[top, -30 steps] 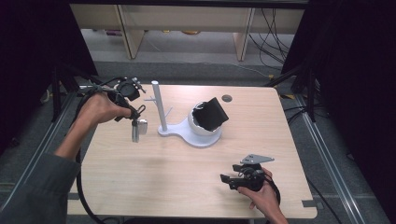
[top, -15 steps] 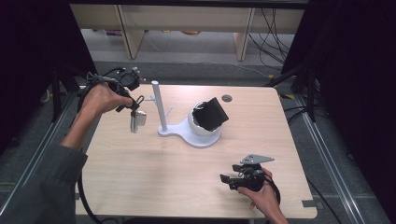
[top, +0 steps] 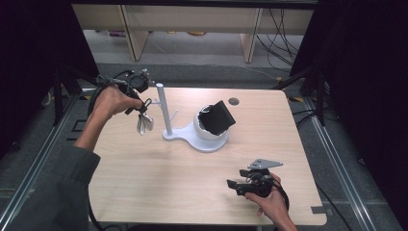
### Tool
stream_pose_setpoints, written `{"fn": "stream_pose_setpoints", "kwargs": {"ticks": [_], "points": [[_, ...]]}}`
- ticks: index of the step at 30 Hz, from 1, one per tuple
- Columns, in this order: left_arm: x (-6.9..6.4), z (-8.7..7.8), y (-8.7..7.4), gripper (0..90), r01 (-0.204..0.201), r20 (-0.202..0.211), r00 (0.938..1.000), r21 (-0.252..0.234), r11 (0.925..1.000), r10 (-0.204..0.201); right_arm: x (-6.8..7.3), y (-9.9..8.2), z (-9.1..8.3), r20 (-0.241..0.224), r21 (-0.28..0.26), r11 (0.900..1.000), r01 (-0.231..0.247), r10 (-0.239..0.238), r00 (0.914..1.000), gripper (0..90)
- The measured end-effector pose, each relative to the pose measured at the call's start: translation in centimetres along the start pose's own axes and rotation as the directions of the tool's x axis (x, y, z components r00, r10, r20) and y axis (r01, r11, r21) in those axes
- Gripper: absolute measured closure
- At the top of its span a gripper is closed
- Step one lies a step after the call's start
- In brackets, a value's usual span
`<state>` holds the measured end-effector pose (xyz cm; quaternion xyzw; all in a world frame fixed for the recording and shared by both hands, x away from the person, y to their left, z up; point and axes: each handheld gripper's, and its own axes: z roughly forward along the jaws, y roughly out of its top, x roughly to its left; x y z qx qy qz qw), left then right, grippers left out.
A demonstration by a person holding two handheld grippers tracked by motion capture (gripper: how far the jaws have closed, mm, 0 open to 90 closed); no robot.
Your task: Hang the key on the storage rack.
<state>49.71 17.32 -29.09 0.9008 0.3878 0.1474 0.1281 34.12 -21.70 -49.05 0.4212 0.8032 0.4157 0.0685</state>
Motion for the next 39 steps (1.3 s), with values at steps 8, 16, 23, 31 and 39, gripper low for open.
{"fn": "stream_pose_setpoints", "kwargs": {"ticks": [8,16,23,31,39], "points": [[0.0,0.8,0.3,75.5,-0.011,0.003,0.9999,0.006,0.9999,0.011,0.0,0.0,0.0,0.003,0.005,1.0000,-0.001,0.001,1.0000,30.1],[-0.5,1.6,0.6,75.6,-0.010,0.003,0.9999,0.008,0.9999,0.010,0.1,0.0,0.1,-0.007,0.006,0.9999,-0.009,0.009,0.9999,30.1],[-0.8,2.5,1.1,75.5,-0.013,-0.001,0.9999,-0.005,0.9999,0.013,0.1,0.0,0.1,0.001,0.005,1.0000,0.002,-0.002,1.0000,30.1],[-0.7,2.6,1.0,69.1,-0.006,-0.015,0.9999,-0.027,0.9996,0.006,0.1,-0.1,0.1,0.001,0.004,1.0000,0.009,-0.009,1.0000,30.1],[-1.2,2.1,-0.2,54.1,-0.018,-0.009,0.9998,-0.057,0.9982,0.018,0.1,0.0,0.1,-0.004,0.003,1.0000,0.004,-0.004,1.0000,30.1]]}}
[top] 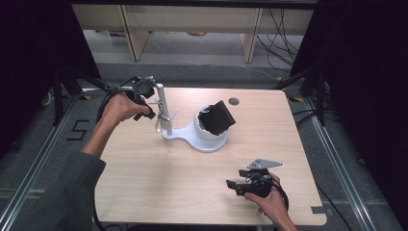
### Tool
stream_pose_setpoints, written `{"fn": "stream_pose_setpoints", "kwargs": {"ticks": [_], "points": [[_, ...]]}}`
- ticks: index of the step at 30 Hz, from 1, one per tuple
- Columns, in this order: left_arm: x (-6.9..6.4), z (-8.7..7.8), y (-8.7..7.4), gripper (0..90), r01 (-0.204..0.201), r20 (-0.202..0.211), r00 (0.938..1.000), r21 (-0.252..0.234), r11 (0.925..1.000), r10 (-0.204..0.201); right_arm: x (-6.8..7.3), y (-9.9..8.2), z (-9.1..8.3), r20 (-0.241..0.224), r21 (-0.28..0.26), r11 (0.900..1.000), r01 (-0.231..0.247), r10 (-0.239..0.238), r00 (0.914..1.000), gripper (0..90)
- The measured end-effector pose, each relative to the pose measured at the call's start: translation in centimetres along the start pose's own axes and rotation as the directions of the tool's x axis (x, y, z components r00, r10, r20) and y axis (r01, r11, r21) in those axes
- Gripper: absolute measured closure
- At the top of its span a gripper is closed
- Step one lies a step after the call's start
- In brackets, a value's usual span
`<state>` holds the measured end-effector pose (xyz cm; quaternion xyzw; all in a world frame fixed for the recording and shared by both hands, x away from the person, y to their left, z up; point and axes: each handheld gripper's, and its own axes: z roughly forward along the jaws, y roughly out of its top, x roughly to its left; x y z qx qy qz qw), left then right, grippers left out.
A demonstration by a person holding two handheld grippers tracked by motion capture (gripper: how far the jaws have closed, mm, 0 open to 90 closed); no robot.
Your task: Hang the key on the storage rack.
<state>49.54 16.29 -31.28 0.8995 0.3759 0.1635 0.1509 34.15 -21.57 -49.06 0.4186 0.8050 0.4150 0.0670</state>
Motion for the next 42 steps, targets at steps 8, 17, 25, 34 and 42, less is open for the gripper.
{"fn": "stream_pose_setpoints", "kwargs": {"ticks": [8,17,25,34,42], "points": [[-0.7,0.2,-2.0,42.9,0.012,0.023,0.9997,-0.008,0.9999,-0.012,0.3,0.0,0.1,-0.003,0.004,0.9999,-0.012,0.012,0.9999,30.2],[-3.0,0.7,-4.6,30.0,0.024,0.086,0.9962,-0.102,0.9945,-0.015,0.2,0.0,0.1,-0.002,0.006,1.0000,-0.005,0.005,1.0000,30.1],[-4.6,1.8,-6.4,26.7,-0.002,0.126,0.9919,-0.139,0.9902,0.020,0.2,0.0,0.2,-0.006,0.006,0.9999,0.010,-0.010,0.9999,30.1],[-6.4,3.2,-8.8,24.2,0.022,0.210,0.9775,-0.207,0.9780,0.023,0.2,-0.1,0.5,-0.019,0.003,1.0000,-0.001,0.001,0.9998,30.1],[-8.0,4.3,-10.7,23.3,0.031,0.235,0.9717,-0.241,0.9699,0.027,0.1,-0.1,0.5,-0.029,0.008,1.0000,0.006,-0.006,0.9996,30.1]]}}
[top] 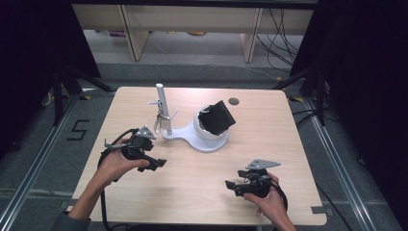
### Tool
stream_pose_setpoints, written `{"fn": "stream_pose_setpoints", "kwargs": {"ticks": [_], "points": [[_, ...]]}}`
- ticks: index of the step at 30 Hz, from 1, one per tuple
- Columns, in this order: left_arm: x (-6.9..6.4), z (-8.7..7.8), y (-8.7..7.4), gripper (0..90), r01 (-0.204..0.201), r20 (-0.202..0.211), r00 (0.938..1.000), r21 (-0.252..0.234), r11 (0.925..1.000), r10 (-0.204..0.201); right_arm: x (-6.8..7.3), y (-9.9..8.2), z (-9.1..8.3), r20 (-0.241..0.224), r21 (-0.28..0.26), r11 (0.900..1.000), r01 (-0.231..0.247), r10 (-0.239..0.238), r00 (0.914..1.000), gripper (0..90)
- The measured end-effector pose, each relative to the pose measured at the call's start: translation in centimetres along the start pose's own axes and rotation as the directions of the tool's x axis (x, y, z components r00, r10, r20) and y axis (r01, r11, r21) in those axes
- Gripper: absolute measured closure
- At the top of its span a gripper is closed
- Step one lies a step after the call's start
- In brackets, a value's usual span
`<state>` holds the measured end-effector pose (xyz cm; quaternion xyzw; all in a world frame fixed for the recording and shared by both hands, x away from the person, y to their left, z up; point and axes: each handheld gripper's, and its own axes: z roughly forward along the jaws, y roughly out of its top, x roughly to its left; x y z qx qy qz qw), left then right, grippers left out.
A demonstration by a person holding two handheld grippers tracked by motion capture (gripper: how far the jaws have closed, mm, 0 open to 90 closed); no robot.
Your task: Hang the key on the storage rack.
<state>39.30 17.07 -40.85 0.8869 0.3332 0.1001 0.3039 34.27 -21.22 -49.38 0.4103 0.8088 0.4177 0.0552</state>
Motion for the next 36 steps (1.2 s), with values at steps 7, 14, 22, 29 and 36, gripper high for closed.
{"fn": "stream_pose_setpoints", "kwargs": {"ticks": [7,14,22,29,36], "points": [[-1.4,1.3,-2.1,23.1,-0.034,0.026,0.9991,0.011,0.9994,0.034,-0.2,0.0,-0.2,0.025,0.000,1.0000,0.001,-0.001,0.9997,30.0],[-2.5,2.5,-3.3,21.8,-0.060,0.029,0.9978,0.011,0.9981,0.060,-0.2,0.0,-0.1,0.016,-0.007,0.9999,0.015,-0.015,0.9998,30.0],[-3.9,3.9,-5.3,21.7,-0.058,0.044,0.9973,-0.005,0.9983,0.058,-0.1,-0.1,-0.2,0.016,0.003,1.0000,-0.007,0.007,0.9998,30.1],[-5.8,4.6,-7.3,21.7,-0.081,0.057,0.9951,-0.005,0.9967,0.081,0.3,-0.2,-0.3,0.029,0.005,1.0000,-0.008,0.008,0.9996,30.1],[-7.1,4.4,-8.8,21.7,-0.110,0.038,0.9933,0.006,0.9940,0.109,0.4,-0.1,-0.3,0.022,0.003,1.0000,-0.008,0.008,0.9997,30.0]]}}
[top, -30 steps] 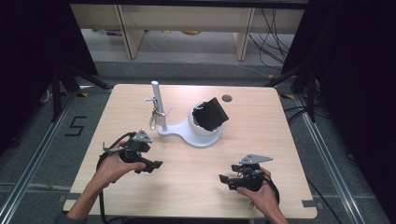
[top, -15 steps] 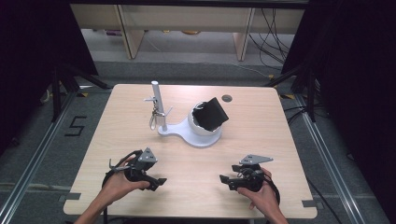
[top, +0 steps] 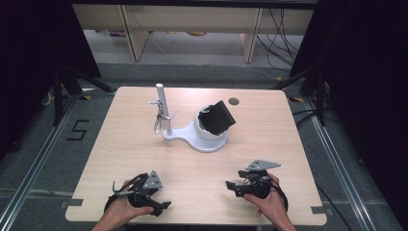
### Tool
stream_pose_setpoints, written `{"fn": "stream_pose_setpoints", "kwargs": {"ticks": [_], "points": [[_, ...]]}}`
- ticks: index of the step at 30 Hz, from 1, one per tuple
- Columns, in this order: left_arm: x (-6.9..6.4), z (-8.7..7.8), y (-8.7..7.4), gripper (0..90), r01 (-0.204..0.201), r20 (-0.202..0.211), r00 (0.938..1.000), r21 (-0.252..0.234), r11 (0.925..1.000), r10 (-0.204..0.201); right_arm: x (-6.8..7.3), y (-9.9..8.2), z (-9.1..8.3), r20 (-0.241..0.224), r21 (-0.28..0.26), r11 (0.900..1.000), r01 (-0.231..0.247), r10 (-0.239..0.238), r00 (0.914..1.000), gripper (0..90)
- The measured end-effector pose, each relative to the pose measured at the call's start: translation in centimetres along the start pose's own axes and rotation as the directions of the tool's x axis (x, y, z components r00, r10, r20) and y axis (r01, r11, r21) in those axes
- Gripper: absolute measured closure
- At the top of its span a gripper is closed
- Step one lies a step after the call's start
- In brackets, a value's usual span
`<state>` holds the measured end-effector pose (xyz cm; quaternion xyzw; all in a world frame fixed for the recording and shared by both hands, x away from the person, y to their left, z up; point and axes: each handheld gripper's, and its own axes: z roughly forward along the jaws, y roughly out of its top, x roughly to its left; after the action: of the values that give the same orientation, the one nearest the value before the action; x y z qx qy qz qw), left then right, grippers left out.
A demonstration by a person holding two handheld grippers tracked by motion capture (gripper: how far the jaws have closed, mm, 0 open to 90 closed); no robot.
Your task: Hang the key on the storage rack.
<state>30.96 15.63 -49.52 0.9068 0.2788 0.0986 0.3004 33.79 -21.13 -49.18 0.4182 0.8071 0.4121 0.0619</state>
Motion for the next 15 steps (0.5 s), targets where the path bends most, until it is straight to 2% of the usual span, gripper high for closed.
{"fn": "stream_pose_setpoints", "kwargs": {"ticks": [1,4,8,9,12,15], "points": [[-0.3,-0.1,-0.3,21.6,0.001,0.005,1.0000,0.002,1.0000,-0.001,-0.1,0.0,0.0,0.013,-0.002,0.9997,0.023,-0.023,0.9997,30.1],[-0.5,-0.2,-0.5,21.5,0.008,0.007,0.9999,0.002,1.0000,-0.008,0.1,0.0,0.0,0.015,-0.003,0.9999,0.015,-0.015,0.9998,30.0],[-1.1,-0.4,-0.9,21.4,0.017,0.002,0.9999,-0.022,0.9996,-0.017,0.2,0.0,0.0,0.006,0.012,0.9999,0.002,-0.002,1.0000,30.0],[-1.4,-0.5,-1.2,21.3,0.013,0.000,0.9999,-0.027,0.9996,-0.013,0.0,0.0,0.1,0.010,0.005,0.9996,0.026,-0.026,0.9996,30.0],[-1.9,-0.4,-1.6,21.2,0.022,-0.001,0.9997,-0.035,0.9991,-0.022,0.0,0.0,0.1,0.009,0.006,0.9996,0.027,-0.028,0.9996,29.9],[-2.5,-0.2,-2.2,21.1,0.006,-0.008,0.9999,-0.038,0.9993,-0.007,0.1,0.0,0.3,-0.012,0.007,0.9998,0.019,-0.019,0.9997,29.6]]}}
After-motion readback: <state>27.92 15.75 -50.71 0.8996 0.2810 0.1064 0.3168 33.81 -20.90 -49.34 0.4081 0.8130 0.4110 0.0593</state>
